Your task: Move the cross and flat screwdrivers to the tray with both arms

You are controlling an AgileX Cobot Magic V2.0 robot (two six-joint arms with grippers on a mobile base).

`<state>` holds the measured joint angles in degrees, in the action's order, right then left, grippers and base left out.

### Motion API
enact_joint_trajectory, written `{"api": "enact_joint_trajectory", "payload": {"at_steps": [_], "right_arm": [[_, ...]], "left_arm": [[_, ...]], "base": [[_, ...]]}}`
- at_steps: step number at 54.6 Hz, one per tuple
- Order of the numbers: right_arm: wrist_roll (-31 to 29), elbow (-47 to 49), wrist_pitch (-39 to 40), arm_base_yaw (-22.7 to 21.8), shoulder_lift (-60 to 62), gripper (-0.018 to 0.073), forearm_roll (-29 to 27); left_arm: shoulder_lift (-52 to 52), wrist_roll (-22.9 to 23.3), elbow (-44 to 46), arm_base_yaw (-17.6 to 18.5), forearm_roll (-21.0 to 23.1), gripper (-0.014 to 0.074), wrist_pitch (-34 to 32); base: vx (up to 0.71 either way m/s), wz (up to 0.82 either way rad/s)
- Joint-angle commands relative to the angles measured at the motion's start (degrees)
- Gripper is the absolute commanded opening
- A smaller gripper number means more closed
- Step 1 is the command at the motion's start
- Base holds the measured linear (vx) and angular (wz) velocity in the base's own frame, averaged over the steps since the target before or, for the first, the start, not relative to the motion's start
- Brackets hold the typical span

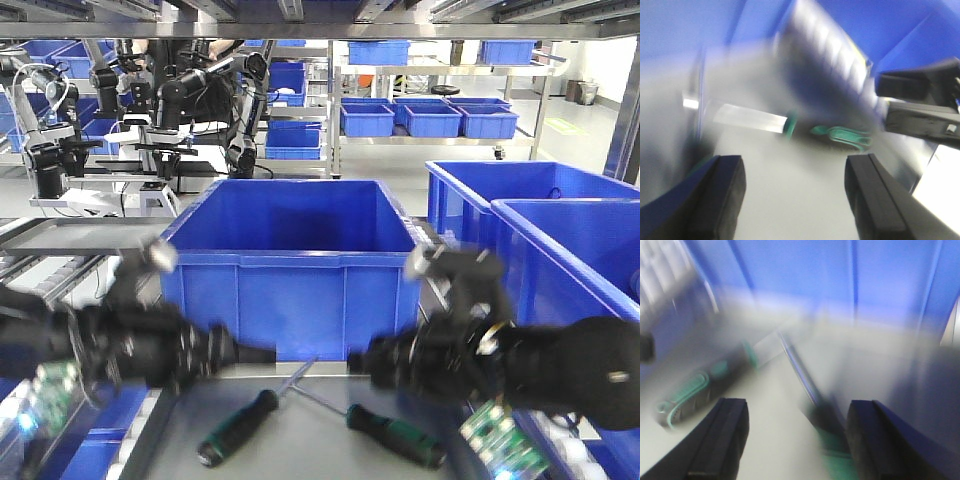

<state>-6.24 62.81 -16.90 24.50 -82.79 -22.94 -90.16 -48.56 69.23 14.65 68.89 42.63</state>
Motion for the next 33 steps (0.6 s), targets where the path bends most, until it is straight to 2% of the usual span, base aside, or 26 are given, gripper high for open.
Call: {"api": "enact_joint_trajectory", "payload": {"at_steps": [1, 12, 33], "right_arm": [[-0.11, 1.79, 8.27, -0.1, 4.65, 0.0506, -0.51], [-0.11, 1.79, 10.19, -0.1, 7.87, 0.0506, -0.51], [-0.11, 1.79, 9.7, -0.1, 7.79, 0.0506, -0.51]], "left_arm": [[4.93, 0.22, 3.92, 0.23, 3.92, 0.0552, -4.65], [8.4, 0.22, 5.44, 0.23, 3.9, 0.0552, -11.81], [8.24, 0.22, 5.31, 0.23, 3.88, 0.0552, -12.16]], "base": [[0.0, 0.0], [0.0, 0.0], [0.0, 0.0]]}}
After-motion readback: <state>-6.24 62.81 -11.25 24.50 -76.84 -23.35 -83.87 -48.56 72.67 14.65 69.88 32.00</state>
